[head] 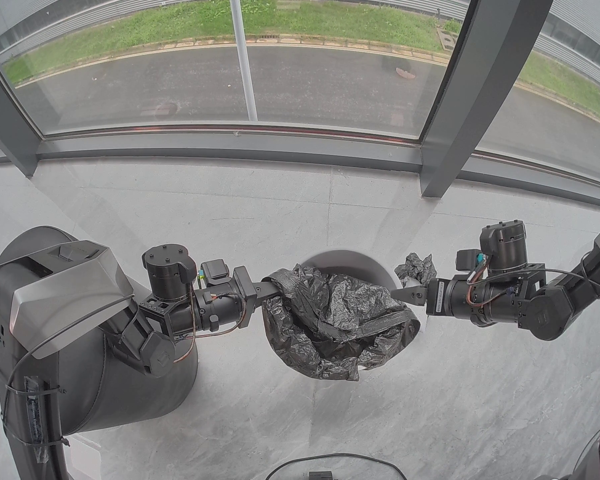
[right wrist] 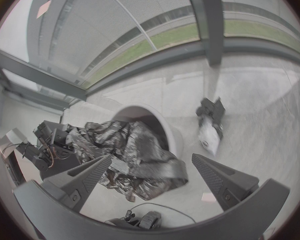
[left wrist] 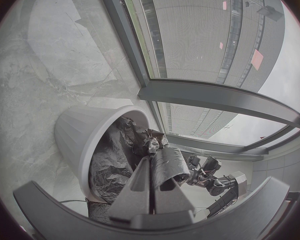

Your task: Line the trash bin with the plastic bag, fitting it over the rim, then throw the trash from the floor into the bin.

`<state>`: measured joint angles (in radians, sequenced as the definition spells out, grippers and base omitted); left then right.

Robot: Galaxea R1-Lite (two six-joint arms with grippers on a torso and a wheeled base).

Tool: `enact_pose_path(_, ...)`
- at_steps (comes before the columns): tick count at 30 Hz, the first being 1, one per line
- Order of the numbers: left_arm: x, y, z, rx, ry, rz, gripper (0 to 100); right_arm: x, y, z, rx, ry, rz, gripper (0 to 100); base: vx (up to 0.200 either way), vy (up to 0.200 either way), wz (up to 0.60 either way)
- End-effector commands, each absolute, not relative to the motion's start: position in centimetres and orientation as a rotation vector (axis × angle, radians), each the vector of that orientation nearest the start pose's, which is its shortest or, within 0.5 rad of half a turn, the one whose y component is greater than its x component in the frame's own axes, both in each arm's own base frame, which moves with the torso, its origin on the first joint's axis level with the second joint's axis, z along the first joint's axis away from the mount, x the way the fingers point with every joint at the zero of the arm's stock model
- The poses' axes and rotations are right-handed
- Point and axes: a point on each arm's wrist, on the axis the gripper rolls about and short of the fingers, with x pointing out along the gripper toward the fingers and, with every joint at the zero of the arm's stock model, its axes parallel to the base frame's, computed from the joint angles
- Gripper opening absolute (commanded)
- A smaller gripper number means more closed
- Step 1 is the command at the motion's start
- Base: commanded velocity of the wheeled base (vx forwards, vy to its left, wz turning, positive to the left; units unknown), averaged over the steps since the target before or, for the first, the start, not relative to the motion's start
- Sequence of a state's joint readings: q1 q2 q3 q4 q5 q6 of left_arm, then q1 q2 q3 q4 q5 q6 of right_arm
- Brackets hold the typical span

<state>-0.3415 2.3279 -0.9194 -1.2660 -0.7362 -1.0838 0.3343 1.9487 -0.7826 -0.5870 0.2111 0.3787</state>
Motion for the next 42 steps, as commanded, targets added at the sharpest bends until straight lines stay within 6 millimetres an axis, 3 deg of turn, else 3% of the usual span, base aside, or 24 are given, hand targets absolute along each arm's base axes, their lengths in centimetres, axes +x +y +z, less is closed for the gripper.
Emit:
enact_pose_path(1, 37.4, -14.9, 5.9, -0.996, 0.684, -0.906, 0, 31.1, 13.6, 12.2, 0.269, 0.571, 0.501, 100, 0.0, 0.0, 0.0)
enact_pose_path(4, 37.3, -14.9, 6.5, -0.994, 0.672, -0.916, 0, 31.1, 16.5, 11.3, 0.126, 0.55, 0.508, 100, 0.0, 0.0, 0.0)
enact_pose_path(7, 37.3, -14.9, 6.6, -0.993, 0.669, -0.918, 0, 31.4, 17.8, 10.4, 0.069, 0.548, 0.495, 100, 0.0, 0.0, 0.0)
enact_pose_path(9, 37.3, -14.9, 6.6, -0.993, 0.667, -0.921, 0, 31.6, 19.7, 9.1, 0.015, 0.559, 0.497, 100, 0.0, 0.0, 0.0)
enact_pose_path(15, 37.3, -15.0, 6.5, -0.992, 0.67, -0.923, 0, 30.5, 21.9, 7.0, -0.129, 0.581, 0.54, 100, 0.0, 0.0, 0.0)
enact_pose_path(26, 37.4, -14.9, 6.4, -0.993, 0.671, -0.92, 0, 29.3, 22.3, 6.0, -0.166, 0.616, 0.543, 100, 0.0, 0.0, 0.0)
enact_pose_path(42, 37.4, -14.9, 6.4, -0.992, 0.671, -0.92, 0, 29.6, 23.2, 3.8, -0.213, 0.646, 0.521, 100, 0.0, 0.0, 0.0)
